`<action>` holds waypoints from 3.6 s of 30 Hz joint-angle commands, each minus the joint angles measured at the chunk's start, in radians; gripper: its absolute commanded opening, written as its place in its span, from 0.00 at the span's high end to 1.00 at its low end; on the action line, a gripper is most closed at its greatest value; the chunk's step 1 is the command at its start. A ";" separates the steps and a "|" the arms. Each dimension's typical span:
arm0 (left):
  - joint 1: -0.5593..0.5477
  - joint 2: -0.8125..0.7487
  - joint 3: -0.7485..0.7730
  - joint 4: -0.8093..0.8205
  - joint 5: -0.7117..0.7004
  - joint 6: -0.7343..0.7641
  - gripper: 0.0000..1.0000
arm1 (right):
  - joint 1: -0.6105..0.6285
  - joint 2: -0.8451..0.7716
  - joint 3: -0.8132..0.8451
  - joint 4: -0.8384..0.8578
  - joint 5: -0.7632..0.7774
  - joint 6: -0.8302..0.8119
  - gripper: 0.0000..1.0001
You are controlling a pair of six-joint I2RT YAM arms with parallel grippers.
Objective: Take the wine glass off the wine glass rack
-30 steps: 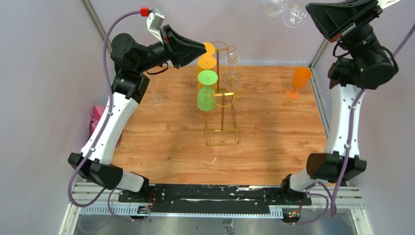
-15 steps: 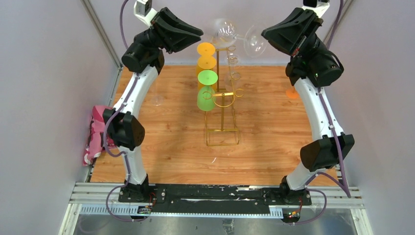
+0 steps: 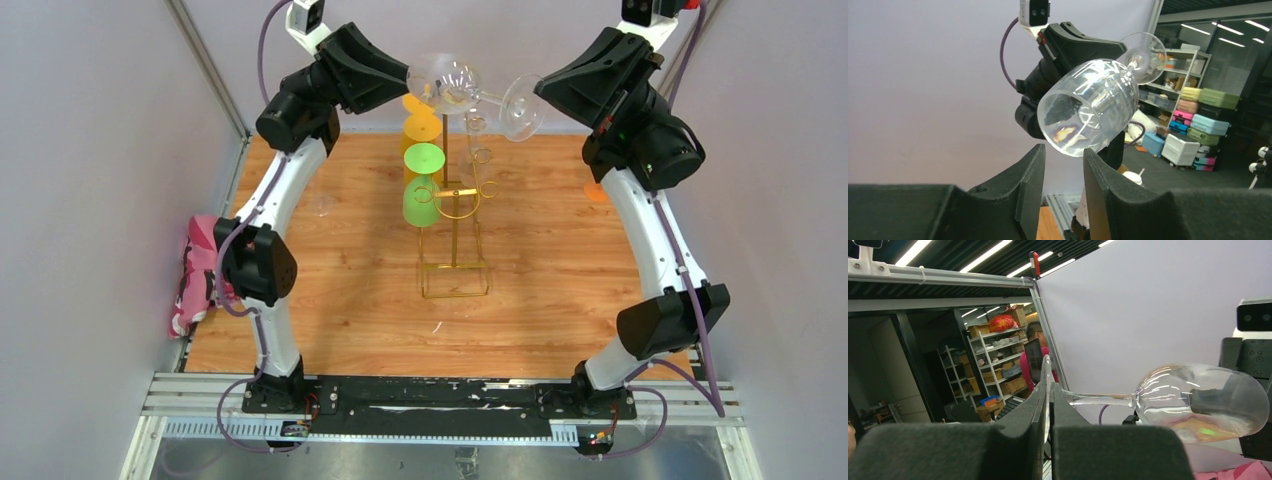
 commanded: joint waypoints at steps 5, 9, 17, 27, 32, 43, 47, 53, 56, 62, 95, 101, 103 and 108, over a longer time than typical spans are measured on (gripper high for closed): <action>0.000 -0.182 -0.171 0.064 0.092 0.068 0.43 | 0.011 0.011 0.047 0.065 0.017 -0.035 1.00; 0.000 -0.224 -0.229 0.064 0.095 0.086 0.40 | 0.013 0.005 0.028 0.057 0.018 -0.050 1.00; -0.021 -0.219 -0.259 0.064 0.073 0.089 0.40 | 0.041 0.048 -0.005 0.077 0.041 -0.045 1.00; -0.066 -0.285 -0.285 0.065 0.014 0.111 0.62 | 0.175 0.104 -0.087 0.078 0.012 -0.083 1.00; -0.066 -0.385 -0.378 0.066 0.018 0.142 0.97 | 0.175 0.095 -0.098 0.077 0.015 -0.097 1.00; 0.017 -0.562 -0.565 -0.041 -0.081 0.238 1.00 | 0.152 0.081 -0.189 0.077 0.041 -0.087 0.50; 0.132 -0.638 -0.644 -0.096 -0.135 0.257 1.00 | 0.120 0.019 -0.225 0.077 0.042 -0.140 0.08; 0.222 -0.777 -0.639 -0.591 -0.158 0.539 1.00 | 0.011 -0.089 -0.309 0.050 0.041 -0.161 0.02; 0.223 -0.855 -0.418 -1.552 -0.402 1.091 1.00 | -0.066 -0.140 -0.368 -0.006 0.009 -0.168 0.03; 0.212 -0.800 -0.011 -2.419 -1.125 1.426 1.00 | -0.160 -0.241 -0.424 -0.376 -0.128 -0.414 0.09; 0.370 -0.314 -0.118 -2.676 -0.920 1.501 1.00 | -0.200 -0.216 -0.373 -1.161 -0.176 -0.966 0.13; 0.364 -0.531 -0.434 -2.540 -0.784 1.481 1.00 | -0.200 -0.207 -0.364 -1.189 -0.172 -0.978 0.13; 0.361 -0.562 -0.505 -2.496 -0.751 1.478 1.00 | -0.200 -0.204 -0.361 -1.199 -0.173 -0.989 0.13; 0.347 -0.537 -0.567 -2.431 -0.717 1.460 1.00 | -0.200 -0.205 -0.354 -1.249 -0.169 -1.028 0.10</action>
